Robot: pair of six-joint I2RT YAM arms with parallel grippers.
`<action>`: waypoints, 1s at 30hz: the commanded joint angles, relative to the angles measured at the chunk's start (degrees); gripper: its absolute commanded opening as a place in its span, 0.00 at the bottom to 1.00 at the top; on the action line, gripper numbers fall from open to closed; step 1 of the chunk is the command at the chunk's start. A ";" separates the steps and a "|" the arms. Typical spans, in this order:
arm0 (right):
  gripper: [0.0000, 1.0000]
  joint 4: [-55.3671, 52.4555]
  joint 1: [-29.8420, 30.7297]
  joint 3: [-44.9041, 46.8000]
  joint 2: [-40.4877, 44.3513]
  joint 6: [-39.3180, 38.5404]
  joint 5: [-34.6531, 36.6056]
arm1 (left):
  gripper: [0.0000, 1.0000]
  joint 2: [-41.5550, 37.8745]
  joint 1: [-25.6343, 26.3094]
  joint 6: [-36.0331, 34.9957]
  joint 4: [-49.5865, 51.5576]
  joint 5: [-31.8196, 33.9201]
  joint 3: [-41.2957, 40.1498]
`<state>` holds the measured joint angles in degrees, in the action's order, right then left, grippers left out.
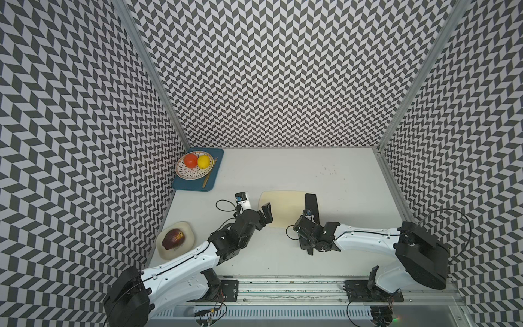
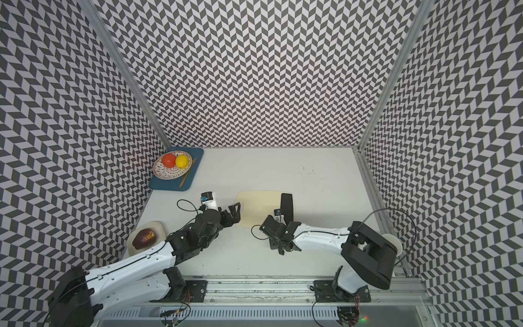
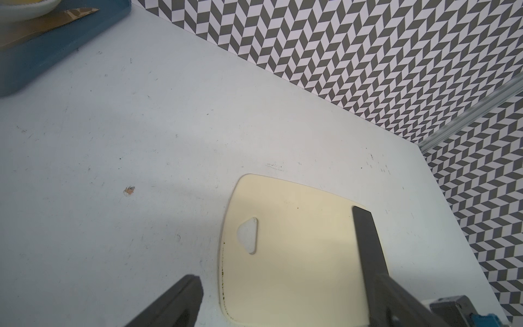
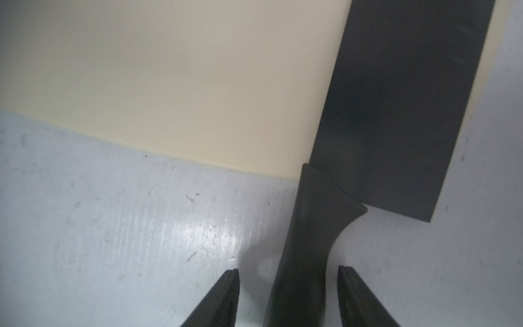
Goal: Align the knife with the edge of the cutting board
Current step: Adjust the knife at the edge of the cutting board.
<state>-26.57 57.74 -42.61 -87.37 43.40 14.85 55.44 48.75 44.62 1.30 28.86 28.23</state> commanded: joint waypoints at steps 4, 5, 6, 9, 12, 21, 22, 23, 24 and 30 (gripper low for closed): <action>0.48 1.53 -0.02 -1.46 -2.16 -0.67 3.15 | 1.00 0.28 0.20 -0.37 -0.80 0.24 1.85; 0.47 1.40 -0.12 -1.58 -2.40 -0.82 3.61 | 1.00 0.36 0.20 -0.33 -0.81 0.19 1.88; 0.46 1.32 -0.27 -1.68 -2.59 -1.10 3.64 | 1.00 0.37 0.20 -0.32 -0.78 0.27 1.96; 0.43 1.53 -0.94 -1.62 -2.59 -1.53 3.52 | 1.00 0.46 0.23 -0.32 -0.78 0.10 1.95; 0.39 1.47 -1.81 -1.71 -2.37 -2.36 3.69 | 1.00 0.54 0.21 -0.25 -1.01 -0.07 1.93; 0.30 1.61 -3.37 -2.03 -2.43 -4.25 3.69 | 1.00 0.80 0.20 -0.24 -0.95 -0.04 2.04; 0.30 1.74 -3.49 -2.04 -2.51 -4.27 3.57 | 1.00 0.85 0.20 -0.24 -0.95 -0.03 2.01; 0.30 1.89 -3.63 -2.06 -2.61 -4.22 3.27 | 1.00 0.89 0.23 -0.24 -0.89 -0.03 2.02; 0.30 2.09 -3.68 -2.09 -2.69 -4.12 3.07 | 1.00 0.90 0.21 -0.24 -0.90 -0.03 2.01; 0.31 2.41 -3.66 -2.39 -3.50 -3.69 2.55 | 1.00 0.99 0.21 -0.30 -0.93 -0.09 2.13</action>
<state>-26.09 54.35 -44.14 -89.65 39.90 17.26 56.25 48.75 44.64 1.30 28.84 28.25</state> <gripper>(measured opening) 0.310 0.992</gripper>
